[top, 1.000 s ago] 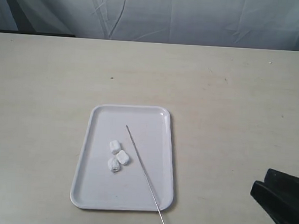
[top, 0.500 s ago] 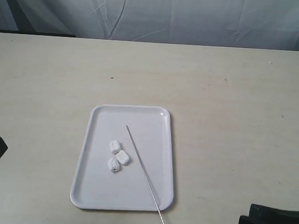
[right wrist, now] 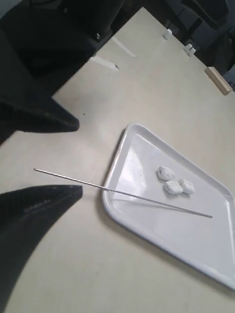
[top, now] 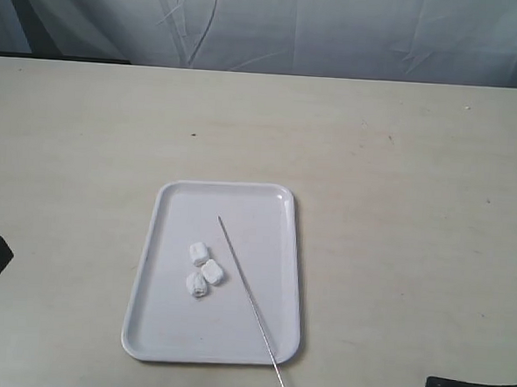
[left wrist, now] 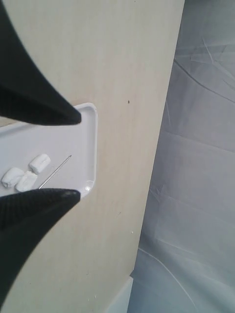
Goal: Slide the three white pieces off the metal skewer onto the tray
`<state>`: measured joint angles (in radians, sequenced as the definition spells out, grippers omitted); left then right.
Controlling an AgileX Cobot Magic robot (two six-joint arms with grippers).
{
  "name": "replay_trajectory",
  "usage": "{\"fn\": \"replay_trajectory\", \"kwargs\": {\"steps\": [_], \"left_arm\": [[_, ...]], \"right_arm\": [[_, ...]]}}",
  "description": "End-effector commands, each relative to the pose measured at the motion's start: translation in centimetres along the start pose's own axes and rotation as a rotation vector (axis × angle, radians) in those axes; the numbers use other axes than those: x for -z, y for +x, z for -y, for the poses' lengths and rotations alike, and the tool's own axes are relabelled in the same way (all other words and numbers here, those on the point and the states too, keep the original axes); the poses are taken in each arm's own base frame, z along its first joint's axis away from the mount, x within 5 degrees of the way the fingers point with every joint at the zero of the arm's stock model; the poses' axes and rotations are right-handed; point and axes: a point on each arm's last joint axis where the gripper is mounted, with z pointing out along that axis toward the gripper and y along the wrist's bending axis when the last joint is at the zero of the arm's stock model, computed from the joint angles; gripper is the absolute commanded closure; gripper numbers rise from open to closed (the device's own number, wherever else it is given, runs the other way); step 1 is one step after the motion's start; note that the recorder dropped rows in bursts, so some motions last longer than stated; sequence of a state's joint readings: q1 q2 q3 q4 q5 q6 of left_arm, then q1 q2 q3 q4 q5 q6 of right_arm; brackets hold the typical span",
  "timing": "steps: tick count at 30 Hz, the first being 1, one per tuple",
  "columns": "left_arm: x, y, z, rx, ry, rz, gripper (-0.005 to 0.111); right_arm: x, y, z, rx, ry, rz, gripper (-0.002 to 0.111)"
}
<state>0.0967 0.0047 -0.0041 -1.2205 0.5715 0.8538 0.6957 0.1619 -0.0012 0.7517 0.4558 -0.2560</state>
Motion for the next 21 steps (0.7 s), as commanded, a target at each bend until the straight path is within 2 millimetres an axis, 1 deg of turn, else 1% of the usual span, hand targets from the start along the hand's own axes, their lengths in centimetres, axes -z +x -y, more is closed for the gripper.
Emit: {"fn": "replay_trajectory", "kwargs": {"steps": [1,2,4,6,14,16,17,18,19,20,21], "left_arm": [[0.0,0.2,0.0,0.002,0.004,-0.006,0.066],[0.0,0.2,0.0,0.002,0.004,-0.006,0.066],[0.0,0.2,0.0,0.002,0.004,-0.006,0.066],[0.0,0.2,0.0,0.003,0.003,-0.006,0.066],[0.0,0.2,0.0,0.005,0.004,-0.004,0.066],[0.0,0.2,0.0,0.003,0.004,-0.005,0.066],[0.0,0.2,0.0,0.003,0.004,-0.005,0.066],[0.0,0.2,0.0,0.003,0.004,-0.005,0.066],[0.0,0.2,0.0,0.003,0.004,-0.005,0.066],[0.0,0.2,0.0,0.003,0.004,-0.005,0.066],[0.0,0.2,0.0,0.003,0.004,-0.005,0.066]], "right_arm": [[0.9,-2.1,0.6,-0.064,0.082,0.313,0.073],[1.5,-2.4,0.6,-0.084,0.106,0.415,0.073],[1.5,-2.2,1.0,-0.109,0.181,0.42,0.073],[1.3,-1.8,1.2,-0.13,0.221,0.385,0.073],[1.0,-1.3,1.5,-0.175,0.288,0.344,0.073],[1.0,-1.3,1.6,-0.133,0.305,0.345,0.073],[1.1,-1.4,1.8,-0.057,0.342,0.341,0.073],[1.2,-1.4,1.9,-0.021,0.361,0.341,0.073],[1.4,-1.6,2.2,0.074,0.419,0.343,0.073],[1.5,-1.7,2.4,0.118,0.452,0.341,0.073],[1.8,-1.8,2.8,0.204,0.52,0.34,0.073]]}}
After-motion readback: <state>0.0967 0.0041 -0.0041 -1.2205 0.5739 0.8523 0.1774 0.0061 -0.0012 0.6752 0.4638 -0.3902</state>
